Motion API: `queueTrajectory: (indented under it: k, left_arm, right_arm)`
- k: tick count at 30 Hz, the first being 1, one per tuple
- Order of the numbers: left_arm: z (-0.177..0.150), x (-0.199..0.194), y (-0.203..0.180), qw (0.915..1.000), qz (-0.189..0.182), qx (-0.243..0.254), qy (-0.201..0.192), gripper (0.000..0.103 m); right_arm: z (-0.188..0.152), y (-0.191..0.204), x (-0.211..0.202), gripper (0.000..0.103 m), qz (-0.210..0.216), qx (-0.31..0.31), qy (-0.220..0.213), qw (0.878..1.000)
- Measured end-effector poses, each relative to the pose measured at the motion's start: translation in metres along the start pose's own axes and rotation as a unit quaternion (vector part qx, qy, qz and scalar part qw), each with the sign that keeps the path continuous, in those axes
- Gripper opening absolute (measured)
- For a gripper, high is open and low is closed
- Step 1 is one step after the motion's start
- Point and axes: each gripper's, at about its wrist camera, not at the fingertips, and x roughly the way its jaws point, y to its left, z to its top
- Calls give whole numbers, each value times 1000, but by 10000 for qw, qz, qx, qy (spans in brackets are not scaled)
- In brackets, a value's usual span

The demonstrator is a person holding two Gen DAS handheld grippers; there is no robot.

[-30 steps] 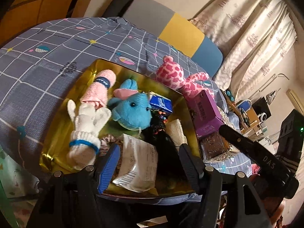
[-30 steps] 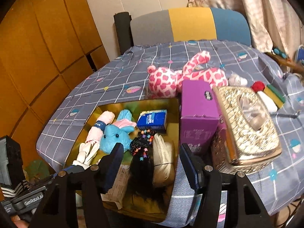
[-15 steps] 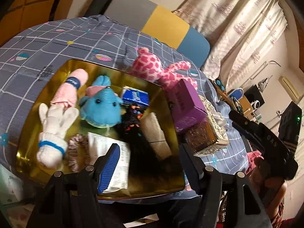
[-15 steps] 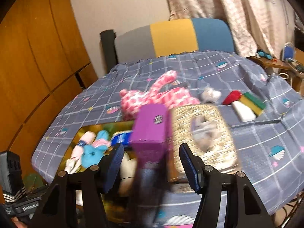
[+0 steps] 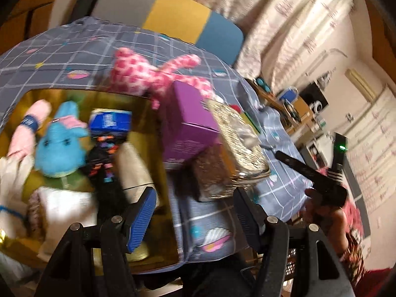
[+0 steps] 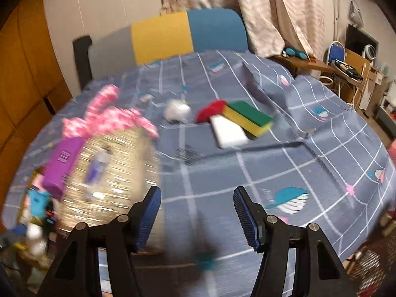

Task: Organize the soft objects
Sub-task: 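Reach the right gripper to the yellow-green sponge and grasp it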

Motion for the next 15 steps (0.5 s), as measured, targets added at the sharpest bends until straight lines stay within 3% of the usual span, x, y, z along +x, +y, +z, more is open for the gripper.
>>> queueTrajectory:
  k: [8, 12, 15]
  left_arm:
    - [15, 29, -49, 9986, -184, 416, 271, 65]
    - [23, 40, -73, 9973, -270, 612, 300, 65]
    - [29, 48, -86, 9964, -267, 739, 322, 65]
  right_arm:
    - [13, -63, 63, 72, -211, -628, 603, 9960]
    - [51, -91, 91, 87, -175, -895, 478, 9947]
    - [83, -109, 112, 90, 21, -709, 443, 9965]
